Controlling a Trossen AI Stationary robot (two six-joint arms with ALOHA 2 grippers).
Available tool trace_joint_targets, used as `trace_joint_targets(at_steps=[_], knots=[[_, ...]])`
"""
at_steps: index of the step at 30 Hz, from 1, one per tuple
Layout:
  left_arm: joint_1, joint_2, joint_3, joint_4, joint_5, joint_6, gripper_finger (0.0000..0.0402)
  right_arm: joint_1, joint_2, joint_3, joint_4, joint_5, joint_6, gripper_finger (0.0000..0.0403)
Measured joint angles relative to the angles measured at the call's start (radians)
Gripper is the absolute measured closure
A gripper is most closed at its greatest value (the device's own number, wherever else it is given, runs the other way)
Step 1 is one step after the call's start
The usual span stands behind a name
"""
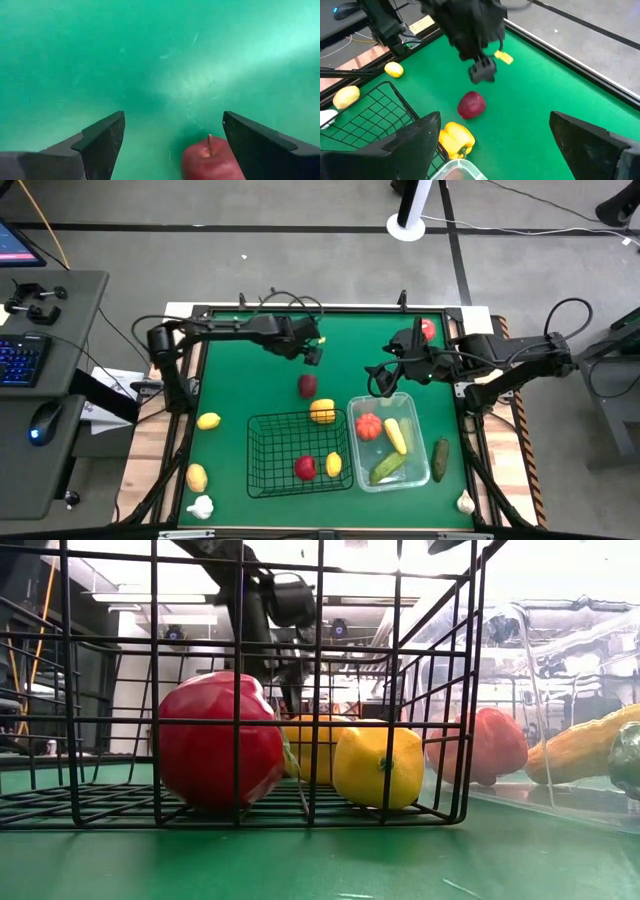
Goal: Sort produce into baskets
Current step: Put the apple into the black basket
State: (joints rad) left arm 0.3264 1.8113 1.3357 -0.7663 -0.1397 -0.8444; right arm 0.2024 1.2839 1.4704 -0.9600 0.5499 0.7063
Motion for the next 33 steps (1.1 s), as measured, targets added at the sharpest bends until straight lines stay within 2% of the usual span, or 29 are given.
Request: trace_joint_targets(at_steps=[6, 12, 21, 27, 33], knots=[[-0.1, -0.024, 0.0, -0.017, -0.026, -0.111, 0.0078, 0.0, 0.0, 0.0, 0.0, 0.0, 0.0, 0.0038], [-0.199, -0.025, -0.022, -0.035, -0.141, -0.281, 0.0078, 0.0, 0.0, 0.0, 0.0, 0.0, 0.0, 0.0038], [-0.248, -0.028, -0.144, 0.11, -0.156, -0.464, 0.0078, 0.0, 0.018, 0.0, -0.002, 0.0, -0.008, 0.0038], [-0.249, -0.028, -0.196, 0.256, -0.151, -0.488, 0.0078, 0.0, 0.046, 0.0, -0.013, 0.007, -0.014, 0.0038], [-0.252, -0.025, -0.244, 0.293, -0.134, -0.529, 0.0078, 0.0, 0.07, 0.0, -0.019, 0.008, -0.019, 0.0038]])
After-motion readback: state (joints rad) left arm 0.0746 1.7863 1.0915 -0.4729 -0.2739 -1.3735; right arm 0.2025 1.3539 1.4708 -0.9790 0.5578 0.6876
